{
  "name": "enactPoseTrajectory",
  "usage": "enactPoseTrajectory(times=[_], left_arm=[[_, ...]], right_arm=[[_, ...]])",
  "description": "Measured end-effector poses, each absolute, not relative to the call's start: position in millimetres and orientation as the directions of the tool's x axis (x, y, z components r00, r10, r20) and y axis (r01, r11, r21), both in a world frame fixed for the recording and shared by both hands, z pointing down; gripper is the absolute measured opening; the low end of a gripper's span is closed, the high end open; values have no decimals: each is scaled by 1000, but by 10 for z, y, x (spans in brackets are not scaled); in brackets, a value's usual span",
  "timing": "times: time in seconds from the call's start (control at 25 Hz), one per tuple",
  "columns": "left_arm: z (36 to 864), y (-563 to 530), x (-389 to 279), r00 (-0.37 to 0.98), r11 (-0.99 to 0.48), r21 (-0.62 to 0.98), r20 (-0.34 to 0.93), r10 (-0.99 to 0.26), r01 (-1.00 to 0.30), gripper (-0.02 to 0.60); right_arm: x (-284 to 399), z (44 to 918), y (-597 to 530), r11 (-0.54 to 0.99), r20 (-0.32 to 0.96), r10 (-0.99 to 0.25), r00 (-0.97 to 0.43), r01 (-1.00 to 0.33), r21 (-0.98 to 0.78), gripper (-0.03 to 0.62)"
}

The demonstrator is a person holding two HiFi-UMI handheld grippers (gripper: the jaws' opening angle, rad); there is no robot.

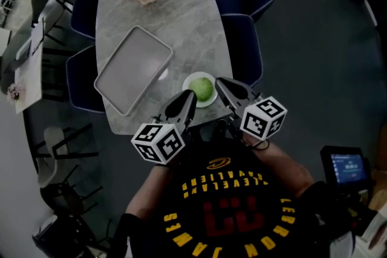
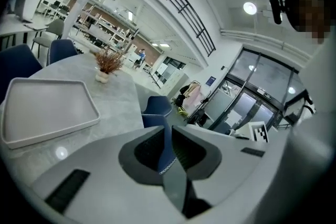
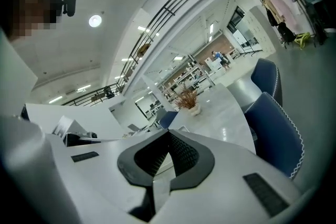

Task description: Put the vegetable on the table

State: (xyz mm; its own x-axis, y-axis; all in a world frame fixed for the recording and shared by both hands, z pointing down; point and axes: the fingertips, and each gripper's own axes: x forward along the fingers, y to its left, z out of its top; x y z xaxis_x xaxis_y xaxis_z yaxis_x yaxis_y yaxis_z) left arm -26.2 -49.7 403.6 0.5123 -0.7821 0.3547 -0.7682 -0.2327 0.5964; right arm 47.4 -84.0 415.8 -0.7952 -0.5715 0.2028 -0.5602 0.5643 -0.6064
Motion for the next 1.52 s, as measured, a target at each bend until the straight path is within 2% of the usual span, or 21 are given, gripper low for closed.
enactPoseTrajectory(times=[0.2,0.64,0.92,1.52], left_arm=[[3665,-483,-172,520,-309,546,286,-805,-778,46],[3001,-371,-53,504,-394,444,161,-848,-805,46],[3118,-355,-126,473,-347,458,192,-860,-818,46],[2931,-264,-171,434,-333,422,167,-885,-843,46]], right_arm=[[376,3769,-758,625,124,-561,-818,-517,-584,5],[315,3066,-606,757,-9,-557,-830,-503,-417,5],[242,3074,-542,774,-5,-557,-831,-516,-367,5],[165,2947,-384,820,1,-513,-858,-491,-293,5]])
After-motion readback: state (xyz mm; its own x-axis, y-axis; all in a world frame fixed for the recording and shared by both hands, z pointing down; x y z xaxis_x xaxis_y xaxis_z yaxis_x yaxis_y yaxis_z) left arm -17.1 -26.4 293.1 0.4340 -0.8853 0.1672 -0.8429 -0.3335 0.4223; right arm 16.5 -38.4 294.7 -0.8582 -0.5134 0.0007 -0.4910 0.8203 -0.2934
